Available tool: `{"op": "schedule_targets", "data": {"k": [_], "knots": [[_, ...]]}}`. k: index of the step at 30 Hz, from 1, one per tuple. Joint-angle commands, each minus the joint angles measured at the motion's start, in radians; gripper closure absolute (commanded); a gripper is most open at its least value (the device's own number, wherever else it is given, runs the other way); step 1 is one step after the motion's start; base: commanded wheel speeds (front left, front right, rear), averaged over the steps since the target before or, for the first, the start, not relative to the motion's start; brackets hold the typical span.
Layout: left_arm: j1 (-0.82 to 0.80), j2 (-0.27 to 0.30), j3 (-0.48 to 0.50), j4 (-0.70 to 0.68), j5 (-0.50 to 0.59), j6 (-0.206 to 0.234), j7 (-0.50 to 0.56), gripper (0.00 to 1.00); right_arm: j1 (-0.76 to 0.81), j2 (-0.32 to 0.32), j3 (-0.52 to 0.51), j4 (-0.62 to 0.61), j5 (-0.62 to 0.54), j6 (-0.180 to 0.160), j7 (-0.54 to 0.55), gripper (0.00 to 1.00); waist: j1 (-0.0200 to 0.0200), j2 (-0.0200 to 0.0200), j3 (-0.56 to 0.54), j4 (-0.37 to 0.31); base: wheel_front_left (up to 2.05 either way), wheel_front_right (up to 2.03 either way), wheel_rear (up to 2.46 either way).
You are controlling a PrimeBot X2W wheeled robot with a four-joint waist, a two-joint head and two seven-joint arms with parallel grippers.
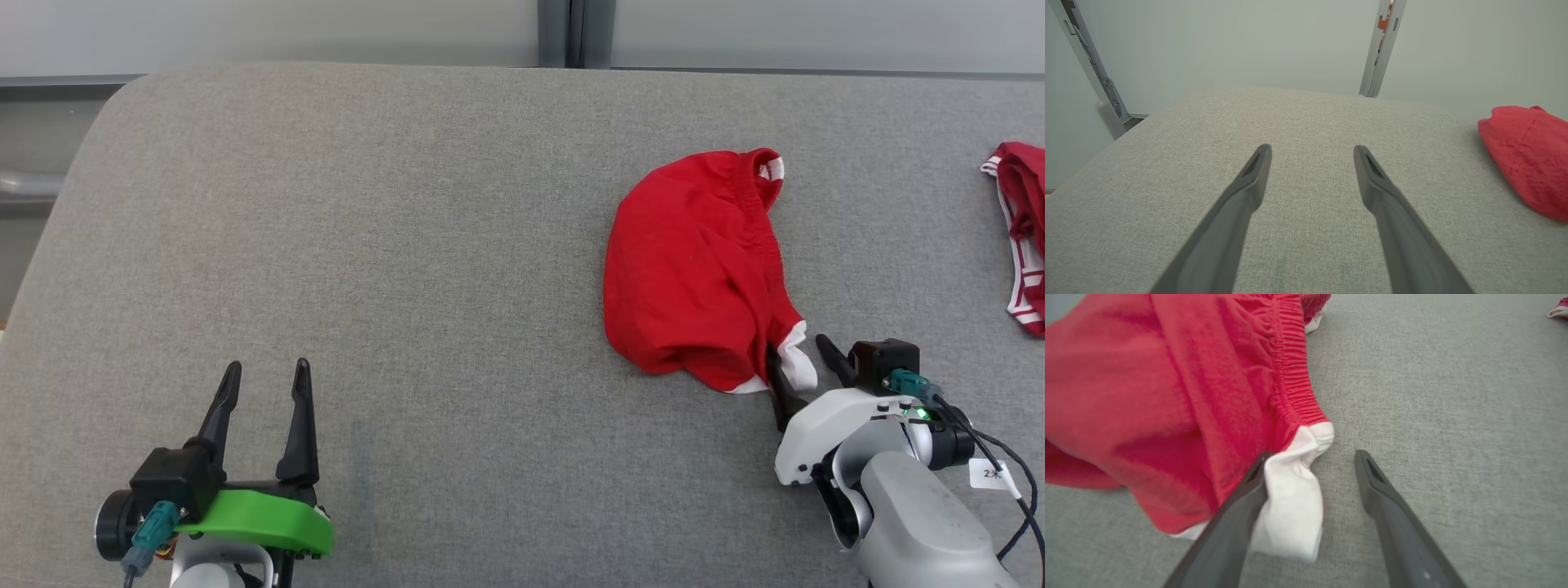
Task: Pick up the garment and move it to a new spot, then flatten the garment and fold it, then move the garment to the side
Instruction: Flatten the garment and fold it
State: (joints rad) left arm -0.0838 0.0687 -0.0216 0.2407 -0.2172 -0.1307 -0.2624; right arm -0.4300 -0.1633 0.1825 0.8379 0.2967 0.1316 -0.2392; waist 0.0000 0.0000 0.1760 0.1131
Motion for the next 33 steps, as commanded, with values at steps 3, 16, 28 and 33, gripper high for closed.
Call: {"op": "schedule_targets", "data": {"k": [3,16,28,33], "knots": [[-0.023,-0.004,-0.002,0.007,0.008,0.0,-0.003,0.0,-0.013,0.013,0.031,0.061,0.026,-0.002,-0.002,0.31,0.0,0.0,0.0,0.002,0.0,0.0,0.0],[-0.007,-0.008,0.01,0.014,0.008,0.0,-0.003,0.0,-0.069,-0.081,-0.016,0.024,0.064,-0.002,-0.026,1.0,0.0,0.0,-0.031,-0.002,0.0,0.0,0.0],[0.005,-0.014,0.006,0.012,0.003,0.0,-0.003,0.0,-0.022,-0.061,-0.024,-0.312,-0.041,-0.002,-0.026,1.0,0.0,0.0,-0.055,-0.001,0.0,0.0,0.0],[0.011,-0.015,0.007,0.007,0.004,0.0,-0.003,0.0,-0.015,0.004,0.109,-0.39,-0.052,-0.002,-0.026,1.0,0.0,0.0,-0.061,0.017,0.0,0.0,0.0]]}}
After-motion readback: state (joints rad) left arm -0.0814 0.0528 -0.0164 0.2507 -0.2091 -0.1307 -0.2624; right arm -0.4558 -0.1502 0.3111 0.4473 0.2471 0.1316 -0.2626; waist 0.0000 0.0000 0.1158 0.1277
